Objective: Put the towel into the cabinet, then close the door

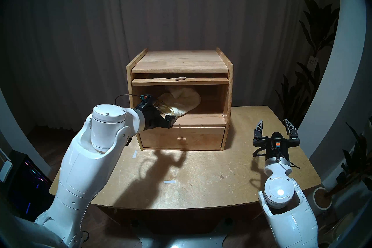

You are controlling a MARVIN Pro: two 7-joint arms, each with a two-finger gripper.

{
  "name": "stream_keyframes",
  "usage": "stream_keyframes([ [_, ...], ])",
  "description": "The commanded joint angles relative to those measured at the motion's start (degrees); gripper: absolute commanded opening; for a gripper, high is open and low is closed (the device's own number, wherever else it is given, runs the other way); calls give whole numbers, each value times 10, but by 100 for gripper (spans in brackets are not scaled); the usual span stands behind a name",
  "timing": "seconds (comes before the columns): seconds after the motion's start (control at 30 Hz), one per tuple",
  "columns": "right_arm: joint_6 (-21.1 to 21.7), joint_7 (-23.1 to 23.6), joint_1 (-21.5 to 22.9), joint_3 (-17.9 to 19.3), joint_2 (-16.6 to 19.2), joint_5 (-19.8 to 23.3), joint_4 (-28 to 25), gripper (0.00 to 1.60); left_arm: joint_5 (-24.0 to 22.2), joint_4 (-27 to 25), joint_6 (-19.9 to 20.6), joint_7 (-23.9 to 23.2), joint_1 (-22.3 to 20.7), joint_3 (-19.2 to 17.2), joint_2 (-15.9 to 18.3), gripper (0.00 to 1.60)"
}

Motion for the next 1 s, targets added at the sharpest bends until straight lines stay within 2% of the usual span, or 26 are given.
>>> stream_keyframes([
  [0.0, -2, 0, 4, 1, 1, -1, -6, 160, -32, -67, -22, -35, -32, -52, 8, 160],
  [0.03, -2, -1, 4, 0, 2, 0, -5, 160, -44, -82, -28, -45, -36, -72, 11, 160],
  [0.17, -2, -1, 4, 0, 2, 0, -3, 160, -55, -102, -34, -56, -42, -98, 16, 160],
  [0.27, -2, -2, 5, -1, 3, 1, -2, 160, -74, -143, -43, -72, -49, -146, 22, 160],
  [0.4, -2, -3, 5, -2, 3, 1, 0, 160, -88, -163, -53, -82, -61, -189, 29, 160],
  [0.43, -2, -3, 5, -2, 3, 1, 0, 160, -88, -163, -53, -82, -61, -189, 29, 160],
  [0.5, -2, -3, 6, -2, 4, 1, 0, 160, -88, -184, -57, -77, -64, -214, 38, 160],
  [0.6, -3, -4, 7, -2, 4, 2, -1, 160, -66, -207, -57, -45, -50, -248, 57, 160],
  [0.63, -3, -5, 7, -3, 5, 2, -2, 160, -48, -197, -53, -20, -28, -271, 66, 160],
  [0.67, -3, -5, 7, -3, 5, 2, -2, 160, -48, -197, -53, -20, -28, -271, 66, 160],
  [0.7, -3, -5, 7, -3, 5, 2, -2, 160, -29, -181, -50, 1, -5, -283, 72, 160],
  [0.77, -3, -5, 7, -3, 5, 2, -2, 160, -24, -174, -47, 7, 9, -290, 72, 160],
  [0.8, -5, -5, 11, -4, 5, 3, -5, 160, -20, -166, -47, 20, 26, -308, 64, 160],
  [0.9, -7, -5, 23, -7, 4, 6, -15, 160, -3, -136, -42, 40, 32, -324, 55, 160],
  [0.93, -8, -5, 28, -8, 3, 7, -20, 160, 5, -125, -43, 51, 46, -343, 46, 160],
  [0.97, -8, -5, 32, -9, 4, 7, -22, 160, 5, -120, -47, 55, 57, -345, 40, 160],
])
